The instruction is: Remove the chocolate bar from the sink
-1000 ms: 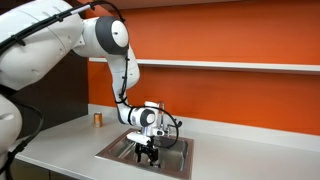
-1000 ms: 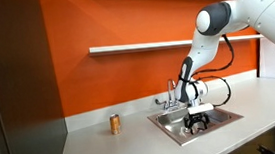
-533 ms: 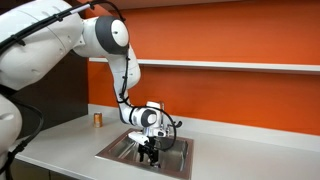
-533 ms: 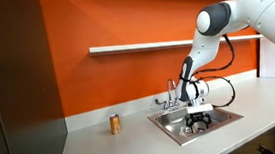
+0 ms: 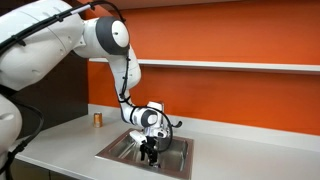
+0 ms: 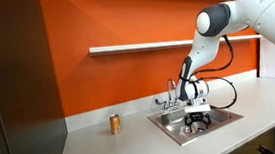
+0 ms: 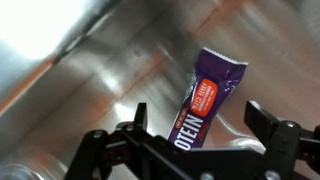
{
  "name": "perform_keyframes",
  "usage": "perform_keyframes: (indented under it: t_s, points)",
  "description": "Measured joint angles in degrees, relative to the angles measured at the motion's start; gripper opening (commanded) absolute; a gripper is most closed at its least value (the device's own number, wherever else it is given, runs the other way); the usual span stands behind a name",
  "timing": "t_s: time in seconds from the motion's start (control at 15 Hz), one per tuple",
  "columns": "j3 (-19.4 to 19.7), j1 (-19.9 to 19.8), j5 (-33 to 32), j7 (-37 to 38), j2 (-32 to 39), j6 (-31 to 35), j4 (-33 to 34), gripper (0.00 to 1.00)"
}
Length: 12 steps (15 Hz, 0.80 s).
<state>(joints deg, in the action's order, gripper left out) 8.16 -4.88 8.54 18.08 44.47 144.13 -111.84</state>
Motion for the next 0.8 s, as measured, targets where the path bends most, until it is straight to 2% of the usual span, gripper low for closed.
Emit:
perform_keyframes:
  t_s: [0.8]
  points:
    - [0.5, 0.0, 2.0, 5.8, 3.6, -3.4, 5.4, 1.00]
